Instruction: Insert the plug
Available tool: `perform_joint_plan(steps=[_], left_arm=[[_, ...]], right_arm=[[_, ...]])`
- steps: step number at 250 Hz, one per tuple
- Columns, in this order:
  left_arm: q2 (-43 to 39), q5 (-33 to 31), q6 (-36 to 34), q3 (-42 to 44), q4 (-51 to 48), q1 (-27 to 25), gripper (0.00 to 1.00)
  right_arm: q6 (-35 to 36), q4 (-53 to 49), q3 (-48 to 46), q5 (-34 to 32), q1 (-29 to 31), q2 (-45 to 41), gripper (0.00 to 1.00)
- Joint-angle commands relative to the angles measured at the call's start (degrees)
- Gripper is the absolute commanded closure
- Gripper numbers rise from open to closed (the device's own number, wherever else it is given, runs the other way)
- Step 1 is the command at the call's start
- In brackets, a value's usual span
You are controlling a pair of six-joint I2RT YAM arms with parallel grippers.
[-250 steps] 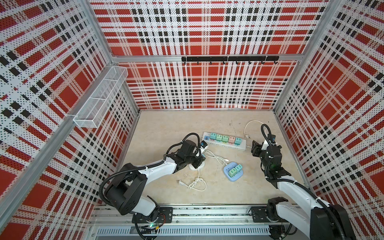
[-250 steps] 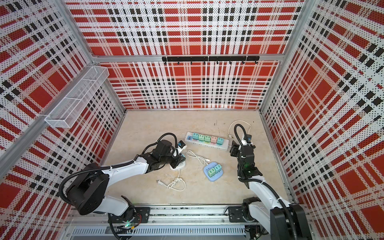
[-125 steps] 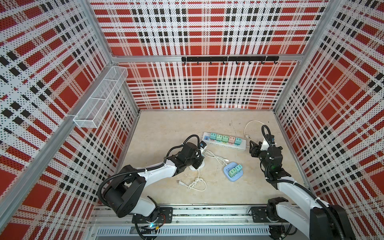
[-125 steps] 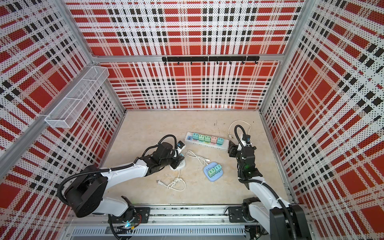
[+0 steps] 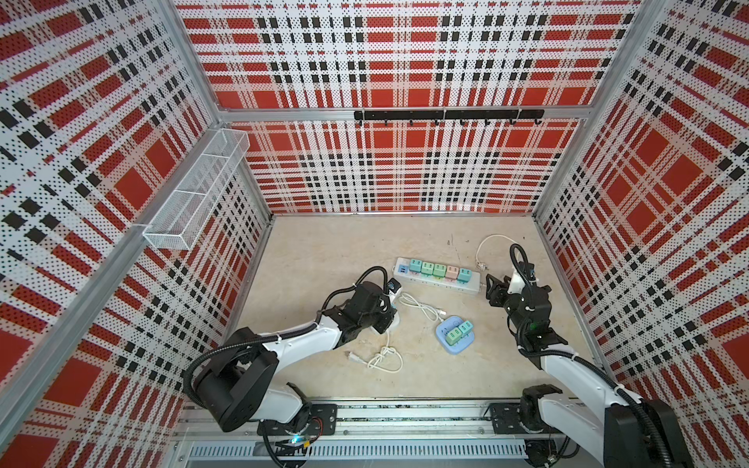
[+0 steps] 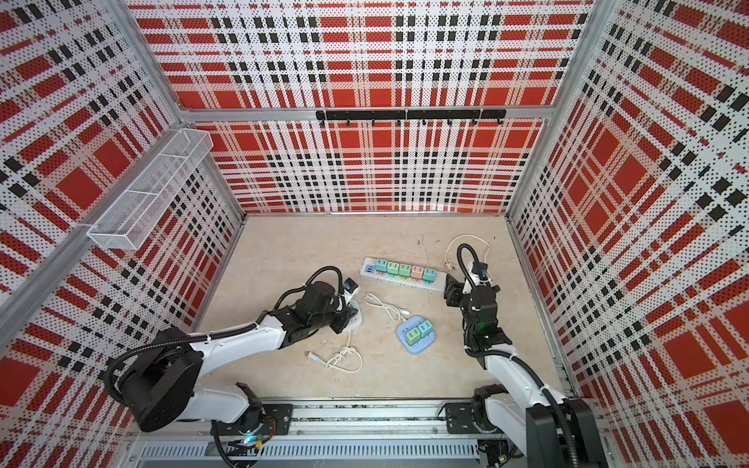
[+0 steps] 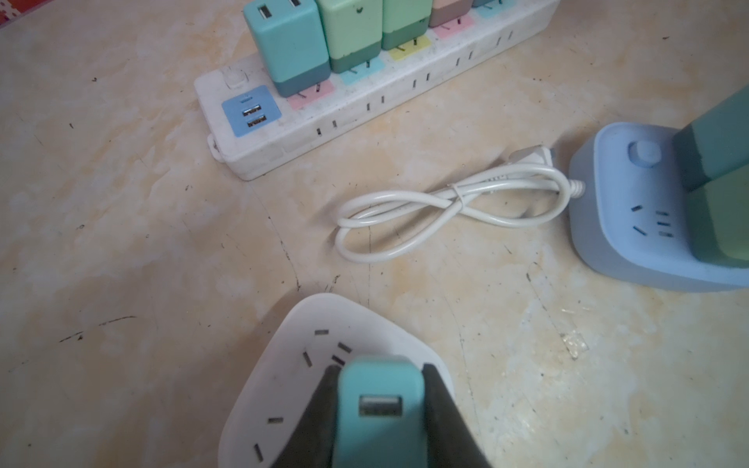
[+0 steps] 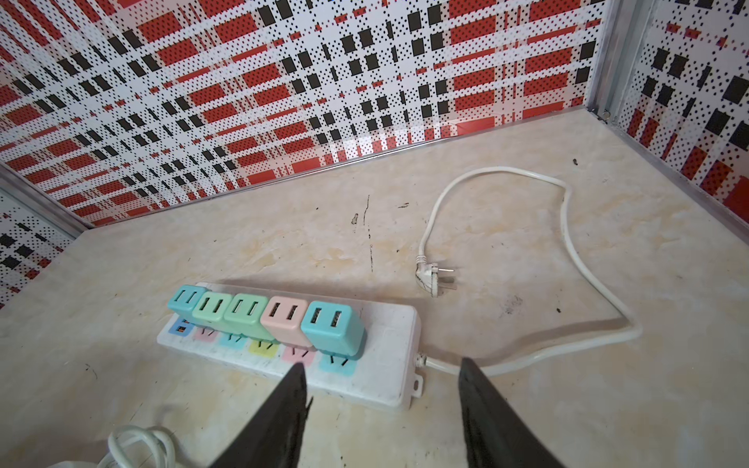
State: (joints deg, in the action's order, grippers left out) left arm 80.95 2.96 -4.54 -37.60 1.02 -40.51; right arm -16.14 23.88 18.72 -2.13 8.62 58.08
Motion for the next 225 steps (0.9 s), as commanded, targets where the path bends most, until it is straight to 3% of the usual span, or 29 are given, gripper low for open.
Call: perform_joint_plan(steps=[1, 100, 165, 225], left_arm=[[1.9, 1.9, -1.0, -1.0, -1.2, -1.0, 1.0], [3.0, 5.2, -3.6, -1.9, -1.4, -1.0, 1.0], [4.0, 14.2, -6.1, -4.8, -1.3, 3.9, 1.0], [6.8, 12.0, -6.9, -5.1, -1.3, 1.9, 1.0]], right_arm=[[-0.1, 2.8, -0.5, 0.3, 0.0, -0.4, 0.4], [-0.2, 3.0, -0.6, 0.4, -0.1, -0.6, 0.4], [-0.2, 2.9, -0.5, 0.5, -0.1, -0.3, 0.4], [0.0, 2.8, -0.2, 1.3, -0.1, 0.2, 0.4]])
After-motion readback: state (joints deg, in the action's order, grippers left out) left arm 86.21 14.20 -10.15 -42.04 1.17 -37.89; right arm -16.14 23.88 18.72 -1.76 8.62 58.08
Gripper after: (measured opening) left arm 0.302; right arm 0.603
